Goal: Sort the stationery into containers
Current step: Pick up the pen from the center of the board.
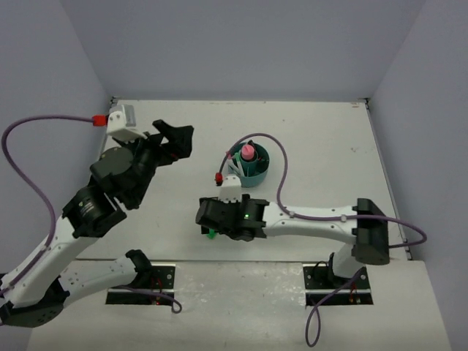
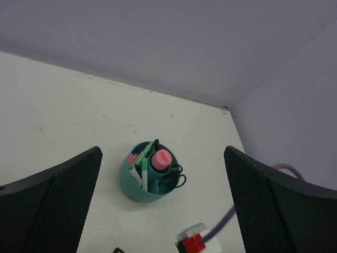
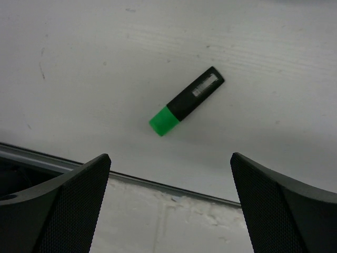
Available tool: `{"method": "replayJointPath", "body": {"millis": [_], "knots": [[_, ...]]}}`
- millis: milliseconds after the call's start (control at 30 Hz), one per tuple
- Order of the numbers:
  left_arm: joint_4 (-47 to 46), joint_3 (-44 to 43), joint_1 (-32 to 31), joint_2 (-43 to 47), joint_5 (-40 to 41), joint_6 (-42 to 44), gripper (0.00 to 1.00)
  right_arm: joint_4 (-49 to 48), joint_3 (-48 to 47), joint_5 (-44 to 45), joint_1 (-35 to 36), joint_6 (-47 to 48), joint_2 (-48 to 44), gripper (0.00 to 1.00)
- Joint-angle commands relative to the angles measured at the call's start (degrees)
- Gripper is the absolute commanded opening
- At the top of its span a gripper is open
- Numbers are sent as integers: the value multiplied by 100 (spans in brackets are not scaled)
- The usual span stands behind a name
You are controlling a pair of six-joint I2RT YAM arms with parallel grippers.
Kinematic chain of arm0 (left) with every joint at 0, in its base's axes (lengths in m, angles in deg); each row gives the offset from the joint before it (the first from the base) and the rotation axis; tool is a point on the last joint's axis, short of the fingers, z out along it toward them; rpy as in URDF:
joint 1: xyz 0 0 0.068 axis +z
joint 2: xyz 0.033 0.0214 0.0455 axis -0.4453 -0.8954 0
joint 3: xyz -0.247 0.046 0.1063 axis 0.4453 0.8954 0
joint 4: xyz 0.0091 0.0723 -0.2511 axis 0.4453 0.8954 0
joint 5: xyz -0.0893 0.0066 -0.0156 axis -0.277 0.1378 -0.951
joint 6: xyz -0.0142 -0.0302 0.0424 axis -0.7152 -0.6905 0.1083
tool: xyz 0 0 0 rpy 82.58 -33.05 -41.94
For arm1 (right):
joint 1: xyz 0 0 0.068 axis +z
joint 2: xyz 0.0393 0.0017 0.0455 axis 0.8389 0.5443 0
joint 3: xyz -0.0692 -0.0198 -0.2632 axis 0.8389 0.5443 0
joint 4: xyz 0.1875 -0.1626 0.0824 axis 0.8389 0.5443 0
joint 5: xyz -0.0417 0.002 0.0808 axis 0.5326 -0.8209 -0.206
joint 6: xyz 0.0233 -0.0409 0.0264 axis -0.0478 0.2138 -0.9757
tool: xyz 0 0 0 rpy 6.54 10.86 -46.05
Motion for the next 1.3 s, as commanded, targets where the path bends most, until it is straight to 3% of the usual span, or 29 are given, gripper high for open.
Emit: {"method": "replayJointPath", "body": {"millis": [0,67,167,267,533,800,1033,1100,1200,1267], "knots": [[1263,565,32,612,389,-368,100,134,-758,-436,21,-899,1000,97],[1621,702,24,930,315,-420,100,-126,-1064,-670,21,-1018,1524,92],[2170,829,32,1193,316,-466,100,527,-1595,-450,-32,-1667,2185,83],[2424,927,32,1368,374,-474,100,862,-1651,-363,-63,-2132,2434,80],[2098,1408,24,1465,201,-392,100,708,-1488,-514,-357,-2421,2949,74],[1911,1487,27,1239,37,-285,100,62,-884,-490,-550,-2236,2889,69],[1832,1482,32,1312,-52,-285,100,152,-546,-647,-512,-2367,2762,39],[1823,1482,32,1339,-58,-285,100,31,-348,-686,-485,-2370,2682,36],[1832,1456,32,1365,-25,-293,100,-306,-71,-743,-426,-2191,2458,8],[1810,1467,32,1371,-76,-294,100,-515,58,-629,-393,-1880,2267,0]]}}
